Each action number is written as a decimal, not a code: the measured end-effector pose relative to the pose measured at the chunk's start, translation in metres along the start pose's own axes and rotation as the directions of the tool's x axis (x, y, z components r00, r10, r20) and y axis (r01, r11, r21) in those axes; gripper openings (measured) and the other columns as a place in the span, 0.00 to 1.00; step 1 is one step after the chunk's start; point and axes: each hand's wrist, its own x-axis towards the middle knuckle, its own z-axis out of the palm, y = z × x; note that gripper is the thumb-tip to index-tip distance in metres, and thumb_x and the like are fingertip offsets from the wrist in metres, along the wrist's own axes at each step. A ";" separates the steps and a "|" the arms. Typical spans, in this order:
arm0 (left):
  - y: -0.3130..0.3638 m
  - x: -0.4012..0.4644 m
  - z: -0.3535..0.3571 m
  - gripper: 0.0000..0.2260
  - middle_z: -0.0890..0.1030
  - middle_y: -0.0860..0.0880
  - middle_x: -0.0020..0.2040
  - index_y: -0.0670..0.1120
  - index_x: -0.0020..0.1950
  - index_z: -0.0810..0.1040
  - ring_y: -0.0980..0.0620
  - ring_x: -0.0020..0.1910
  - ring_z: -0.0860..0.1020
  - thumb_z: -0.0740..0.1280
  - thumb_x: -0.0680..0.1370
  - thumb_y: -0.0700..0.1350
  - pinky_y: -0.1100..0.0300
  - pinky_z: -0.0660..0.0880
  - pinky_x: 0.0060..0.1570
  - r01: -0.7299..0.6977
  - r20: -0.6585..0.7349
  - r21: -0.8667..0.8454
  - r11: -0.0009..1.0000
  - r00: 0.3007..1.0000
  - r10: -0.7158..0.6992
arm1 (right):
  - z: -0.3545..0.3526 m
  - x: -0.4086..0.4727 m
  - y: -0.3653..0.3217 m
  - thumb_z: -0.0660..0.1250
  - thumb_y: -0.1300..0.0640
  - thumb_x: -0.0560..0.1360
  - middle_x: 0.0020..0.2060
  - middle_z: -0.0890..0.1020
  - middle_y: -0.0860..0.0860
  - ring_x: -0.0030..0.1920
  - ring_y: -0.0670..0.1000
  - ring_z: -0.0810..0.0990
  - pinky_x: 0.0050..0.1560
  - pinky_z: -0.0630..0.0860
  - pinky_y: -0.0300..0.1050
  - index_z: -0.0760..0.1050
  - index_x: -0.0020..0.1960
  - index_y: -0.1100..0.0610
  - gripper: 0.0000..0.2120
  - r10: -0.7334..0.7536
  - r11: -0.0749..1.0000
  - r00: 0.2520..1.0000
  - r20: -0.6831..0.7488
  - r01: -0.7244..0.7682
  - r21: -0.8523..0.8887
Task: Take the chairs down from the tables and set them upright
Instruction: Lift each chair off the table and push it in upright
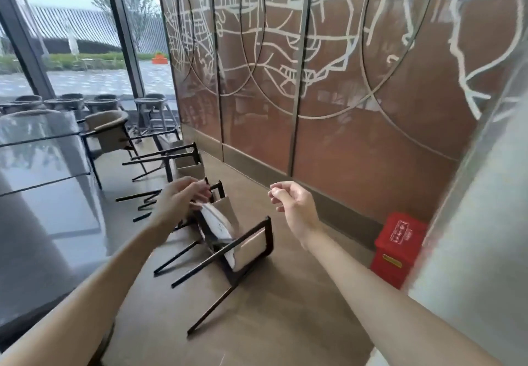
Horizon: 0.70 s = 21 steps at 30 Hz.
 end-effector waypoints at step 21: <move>-0.184 0.508 0.170 0.07 0.84 0.47 0.41 0.44 0.48 0.81 0.54 0.37 0.83 0.64 0.82 0.42 0.58 0.80 0.40 0.194 -0.117 -0.154 0.969 0.970 -0.213 | -0.068 0.523 0.176 0.65 0.58 0.78 0.41 0.84 0.50 0.45 0.49 0.80 0.56 0.76 0.54 0.81 0.46 0.54 0.06 0.187 0.982 0.975 -0.118 -0.183 0.042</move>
